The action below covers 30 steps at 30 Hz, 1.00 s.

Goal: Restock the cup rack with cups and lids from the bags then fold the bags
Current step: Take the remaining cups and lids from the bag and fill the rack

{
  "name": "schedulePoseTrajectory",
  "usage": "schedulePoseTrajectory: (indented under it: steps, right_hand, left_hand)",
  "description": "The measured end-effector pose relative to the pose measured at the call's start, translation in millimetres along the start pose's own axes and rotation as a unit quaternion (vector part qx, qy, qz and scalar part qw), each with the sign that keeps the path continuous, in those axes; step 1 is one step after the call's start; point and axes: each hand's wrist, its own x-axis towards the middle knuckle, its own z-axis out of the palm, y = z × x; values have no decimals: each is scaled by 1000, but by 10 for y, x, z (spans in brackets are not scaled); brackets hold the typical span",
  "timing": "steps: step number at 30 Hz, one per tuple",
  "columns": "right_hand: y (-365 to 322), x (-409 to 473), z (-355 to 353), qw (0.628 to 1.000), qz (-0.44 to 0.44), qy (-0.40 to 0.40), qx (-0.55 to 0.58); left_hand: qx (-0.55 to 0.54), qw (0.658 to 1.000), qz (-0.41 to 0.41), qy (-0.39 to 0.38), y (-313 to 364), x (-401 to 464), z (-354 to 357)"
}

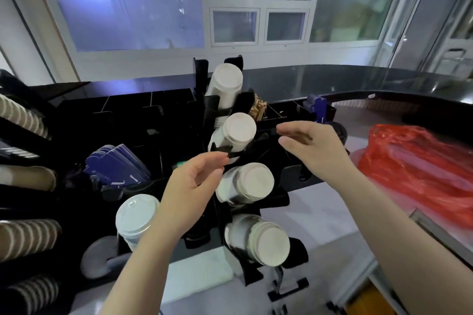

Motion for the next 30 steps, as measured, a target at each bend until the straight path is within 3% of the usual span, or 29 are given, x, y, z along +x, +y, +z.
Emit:
schedulePoseTrajectory:
  steps: [10, 20, 30]
  right_hand:
    - [-585, -537, 478, 990, -71, -22, 124]
    - [-1368, -859, 1271, 941, -176, -209, 198]
    - [-1742, -1134, 1657, 925, -170, -257, 223]
  left_hand:
    - [26, 999, -23, 31, 5, -569, -327]
    - [49, 977, -30, 207, 475, -1445, -880]
    - [33, 958, 1, 284, 671, -1902, -1445]
